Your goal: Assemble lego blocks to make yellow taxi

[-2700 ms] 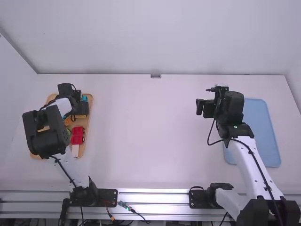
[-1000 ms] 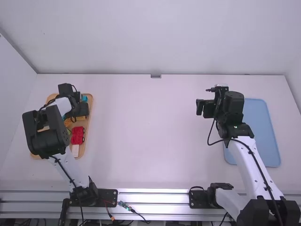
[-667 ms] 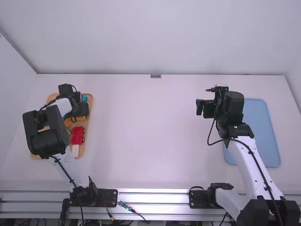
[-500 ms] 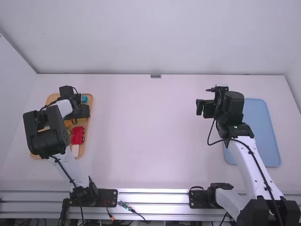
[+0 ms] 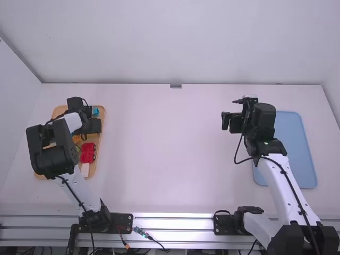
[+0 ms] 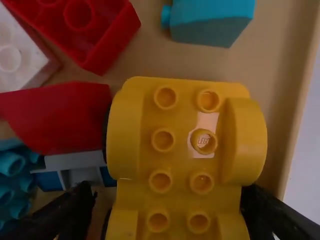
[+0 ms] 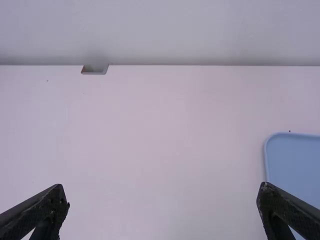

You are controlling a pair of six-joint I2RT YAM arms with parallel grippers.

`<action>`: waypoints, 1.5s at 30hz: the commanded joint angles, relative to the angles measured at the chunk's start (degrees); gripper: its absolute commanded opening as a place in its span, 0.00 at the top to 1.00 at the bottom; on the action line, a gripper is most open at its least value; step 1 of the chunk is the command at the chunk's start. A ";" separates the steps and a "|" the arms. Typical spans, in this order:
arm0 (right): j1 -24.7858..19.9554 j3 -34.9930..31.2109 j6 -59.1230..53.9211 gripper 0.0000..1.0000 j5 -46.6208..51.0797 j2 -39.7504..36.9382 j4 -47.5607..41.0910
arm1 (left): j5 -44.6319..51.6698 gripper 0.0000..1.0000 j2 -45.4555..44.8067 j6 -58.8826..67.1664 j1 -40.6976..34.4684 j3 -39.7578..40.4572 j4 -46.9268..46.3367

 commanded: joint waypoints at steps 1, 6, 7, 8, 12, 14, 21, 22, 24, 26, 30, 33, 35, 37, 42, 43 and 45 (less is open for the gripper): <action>-0.22 2.23 0.04 0.01 -0.11 0.55 0.15 | -0.26 0.30 0.76 1.46 0.17 -1.55 -0.66; -0.22 2.23 0.07 0.01 -0.07 0.55 0.20 | -0.24 0.48 0.76 1.22 0.22 -1.55 -0.26; -0.22 2.23 0.04 0.01 -0.09 0.55 0.20 | -0.26 0.48 0.76 1.20 0.17 -1.55 -0.22; -0.22 2.23 0.04 0.01 -0.11 0.55 0.22 | -0.24 0.48 0.76 0.92 0.17 -1.55 -0.15; -0.22 2.23 0.04 0.01 -0.09 0.55 0.44 | -0.28 0.50 0.74 -2.62 0.20 -0.13 0.13; -0.22 2.23 0.04 0.01 -0.09 0.55 0.52 | -0.26 0.53 0.74 -3.85 0.20 1.03 -0.07; -0.22 2.25 0.04 0.01 -0.07 0.55 0.59 | 0.20 0.77 0.66 -6.56 0.09 8.35 -5.07; -0.22 2.25 0.02 0.01 -0.07 0.55 0.57 | 0.17 0.79 0.63 -6.54 -0.04 8.72 -5.38; -0.20 2.25 0.04 0.01 -0.07 0.55 0.61 | 0.17 0.91 0.00 -6.56 -1.07 9.35 -5.75; -0.22 2.25 0.07 0.01 -0.09 0.55 0.59 | 0.24 0.98 -1.20 -6.45 -2.32 8.72 -5.14; -0.22 2.25 0.04 0.01 -0.07 0.55 0.57 | 0.20 0.98 -4.59 -6.14 -5.27 5.62 -2.47; -0.20 2.25 0.04 0.01 -0.07 0.55 0.42 | 0.22 0.98 -10.03 -5.99 -10.12 -0.33 1.11; -0.22 2.25 0.04 0.01 -0.09 0.55 0.33 | 1.42 0.98 -12.50 -3.58 -12.63 -3.17 2.10; -0.20 2.25 0.04 0.01 -0.09 0.55 0.33 | 4.37 0.98 -14.78 0.46 -15.54 -5.88 2.58; -0.22 2.25 0.52 0.01 -0.13 0.55 0.33 | 9.84 0.98 -17.81 15.30 -28.61 -10.95 -1.46; -0.22 2.25 0.50 0.01 -0.15 0.55 0.33 | 10.75 0.98 -17.81 18.51 -30.88 -11.15 -3.04; -0.22 2.25 0.52 0.01 -0.31 0.55 0.31 | 12.76 0.98 -17.73 24.96 -35.85 -11.58 -6.25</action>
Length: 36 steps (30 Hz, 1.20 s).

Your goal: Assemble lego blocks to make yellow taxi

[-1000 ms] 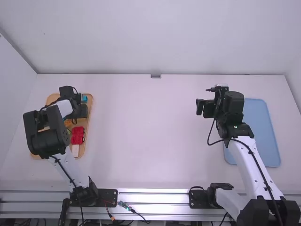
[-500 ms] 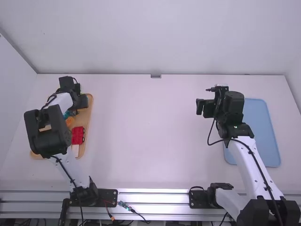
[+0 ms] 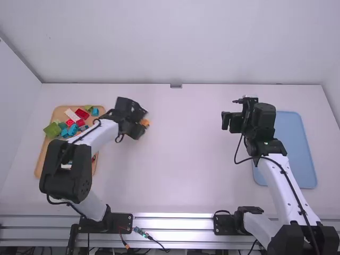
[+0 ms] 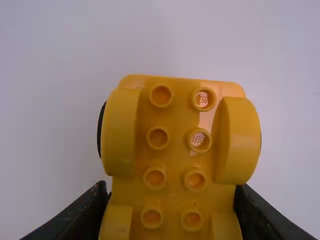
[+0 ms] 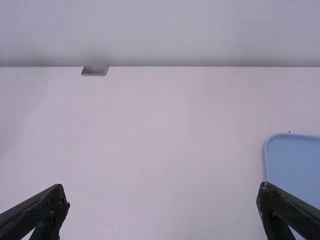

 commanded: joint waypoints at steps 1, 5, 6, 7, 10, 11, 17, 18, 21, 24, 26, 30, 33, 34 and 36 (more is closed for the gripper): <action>-0.22 2.25 0.31 0.01 -0.31 0.55 -0.02 | 5.14 0.98 -0.46 14.34 -6.60 -1.38 -2.89; -0.20 2.25 1.64 0.01 -0.28 0.52 -0.61 | 5.53 0.98 -0.09 19.89 -15.08 -1.25 -5.20; -0.22 2.25 1.92 0.01 -0.33 0.46 -0.79 | 5.42 0.98 -0.09 20.63 -16.44 -1.25 -5.46; -0.22 2.25 2.27 0.01 -0.31 0.42 -1.07 | 5.60 0.98 -0.09 21.31 -17.84 -1.25 -6.01; -0.22 2.25 2.89 0.01 -0.31 0.33 -1.29 | 5.70 0.98 0.33 22.99 -20.37 -1.29 -7.02; -0.22 2.25 2.84 0.01 -0.33 0.33 -1.31 | 5.70 0.99 0.61 23.89 -20.79 -1.36 -6.99; 0.09 2.25 2.84 0.01 -0.55 0.33 -1.29 | 8.24 0.99 2.93 27.04 -21.27 -1.40 -5.86; 0.39 2.25 2.84 0.01 -0.48 0.33 -1.29 | 8.68 0.98 3.91 26.97 -21.27 -1.33 -4.81; 0.70 2.25 2.82 0.01 -0.48 0.33 -1.29 | 9.16 0.99 6.12 26.97 -21.27 -1.09 -3.98; 0.55 2.25 2.84 0.01 -0.50 0.33 -1.29 | 9.62 0.98 7.61 26.95 -21.27 -0.94 -4.20; 0.59 2.25 2.84 0.01 -0.52 0.33 -1.16 | 9.60 0.98 8.13 26.93 -21.27 -1.16 -4.00; 0.63 2.25 2.86 0.01 -0.50 0.35 -1.20 | 10.03 0.87 8.17 26.93 -21.27 -1.49 -3.10; 0.66 2.25 2.84 0.01 -0.50 0.33 -1.22 | 9.99 0.75 8.17 23.37 -21.27 -2.73 0.74; 0.66 2.25 2.84 0.00 -0.52 0.33 -1.25 | 9.99 0.73 8.17 22.95 -21.27 -3.15 1.66; 0.63 2.25 2.82 0.01 -0.52 0.33 -1.25 | 9.94 0.66 8.17 22.45 -21.27 -4.33 3.23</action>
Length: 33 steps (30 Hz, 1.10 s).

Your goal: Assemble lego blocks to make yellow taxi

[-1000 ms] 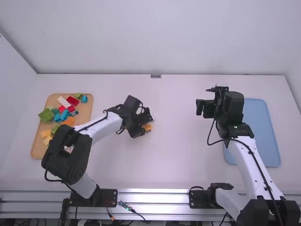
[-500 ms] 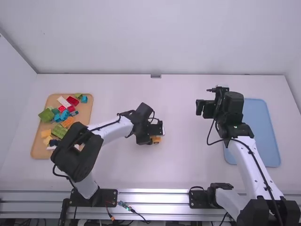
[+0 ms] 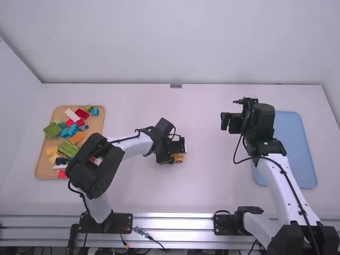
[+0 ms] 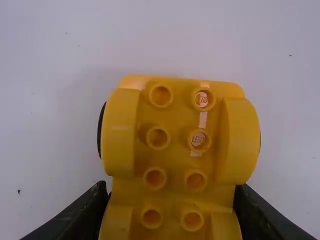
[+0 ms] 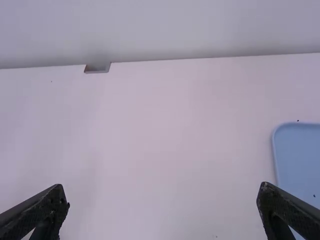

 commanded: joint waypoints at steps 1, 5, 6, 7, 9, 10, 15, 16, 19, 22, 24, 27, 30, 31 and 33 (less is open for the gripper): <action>0.26 2.25 0.11 0.01 -0.28 0.33 -0.07 | 0.96 0.63 0.11 -1.57 -0.11 -1.99 0.26; 0.26 2.25 0.13 0.01 -0.31 0.33 0.02 | 0.85 0.27 0.09 -0.11 -0.11 -2.45 -0.39; 0.26 2.25 0.13 0.01 -0.31 0.33 0.00 | 0.81 0.01 0.09 0.42 -0.11 -2.21 -1.03; 0.26 2.25 0.15 0.01 -0.31 0.33 -0.02 | 0.81 0.01 0.09 0.33 -0.11 -1.62 -1.99; 0.26 2.25 0.13 0.01 -0.31 0.33 0.00 | 0.85 0.02 -0.11 -0.50 -0.11 -0.46 -3.41; 0.26 2.25 0.11 0.01 -0.28 0.33 0.02 | 0.79 0.01 -0.35 -0.96 -0.11 0.52 -4.46; 0.24 2.25 0.13 0.01 -0.26 0.33 0.48 | 0.42 0.01 -2.67 0.20 0.50 7.04 -12.13; 0.26 2.25 0.11 0.01 -0.26 0.33 0.57 | 0.33 0.01 -3.15 0.70 1.01 8.28 -13.73; 0.24 2.25 0.11 0.01 -0.28 0.33 0.79 | -1.44 0.01 -4.96 0.33 2.86 11.72 -18.21; 0.24 2.25 0.11 0.01 -0.28 0.33 1.16 | -4.39 0.01 -6.78 -2.08 6.40 14.51 -21.86; 0.24 2.25 0.11 0.01 -0.28 0.35 1.40 | -6.19 0.01 -7.91 -4.39 9.94 15.26 -23.12; 0.26 2.25 0.13 0.01 -0.31 0.33 1.81 | -7.08 0.01 -9.90 -8.81 15.47 15.06 -23.10; 0.26 2.25 0.13 0.01 -0.33 0.33 2.43 | -5.79 0.01 -11.65 -15.28 24.52 14.93 -22.38; 0.28 2.25 0.15 0.01 -0.33 0.35 2.60 | -5.33 0.01 -12.02 -16.44 26.45 14.82 -21.99; 0.31 2.25 0.15 0.01 -0.33 0.35 2.82 | -3.74 0.01 -13.07 -21.16 32.83 14.23 -21.05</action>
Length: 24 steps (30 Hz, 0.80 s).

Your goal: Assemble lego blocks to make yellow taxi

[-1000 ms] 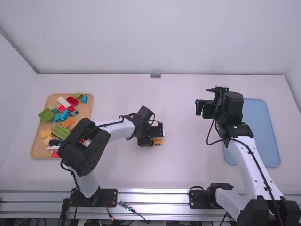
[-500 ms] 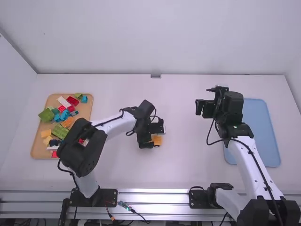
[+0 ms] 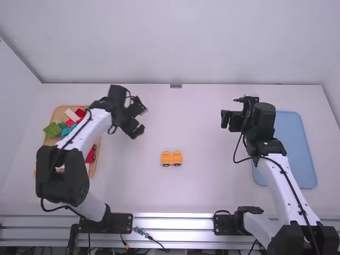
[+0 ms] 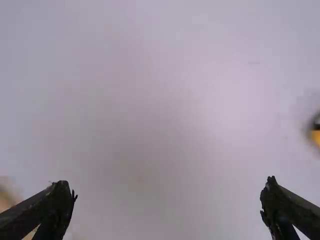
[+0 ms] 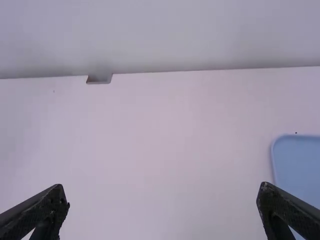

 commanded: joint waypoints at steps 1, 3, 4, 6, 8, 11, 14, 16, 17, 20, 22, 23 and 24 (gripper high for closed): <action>0.31 2.25 0.13 0.01 -0.35 0.35 0.31 | 1.53 0.01 -2.86 -9.22 7.04 -0.79 0.11; 0.28 2.25 0.48 0.01 -0.28 0.33 0.28 | 0.90 0.01 -2.95 -14.27 10.93 -1.01 0.61; 0.28 2.25 0.55 0.00 -0.33 0.33 0.33 | -0.31 0.01 -2.95 -18.64 13.81 -1.20 0.90; 0.28 2.25 0.50 0.01 -0.33 0.35 0.31 | -1.97 0.01 -2.95 -23.23 16.94 -1.46 0.87; 0.28 2.25 0.50 0.01 -0.31 0.33 0.31 | -6.34 0.01 -2.95 -32.83 22.97 -1.79 0.46; 0.28 2.25 0.50 0.01 -0.31 0.33 0.35 | -11.34 0.01 -2.95 -44.30 28.50 -2.25 0.31; 0.28 2.25 0.52 0.01 -0.31 0.33 0.52 | -12.28 0.01 -2.95 -57.40 33.90 -2.43 0.02; 0.28 2.25 0.50 0.01 -0.31 0.33 0.59 | -12.33 0.01 -2.95 -65.02 36.52 -2.43 -0.15; 0.28 2.25 0.55 0.01 -0.33 0.35 0.76 | -12.02 0.01 -2.95 -70.95 38.40 -2.43 -1.57; 0.33 2.25 0.52 0.01 -0.33 0.35 0.98 | -13.51 0.01 -2.93 -77.90 41.11 -2.45 -2.91; 0.28 2.25 0.52 0.01 -0.31 0.35 1.03 | -13.97 0.01 -2.93 -79.38 42.60 -2.45 -3.48; 0.28 2.25 0.50 0.01 -0.31 0.35 0.98 | -13.51 0.01 -2.93 -79.49 43.06 -2.45 -3.28; 0.28 2.25 0.50 0.01 -0.33 0.35 0.94 | -12.76 0.01 -2.93 -79.52 43.50 -2.45 -2.99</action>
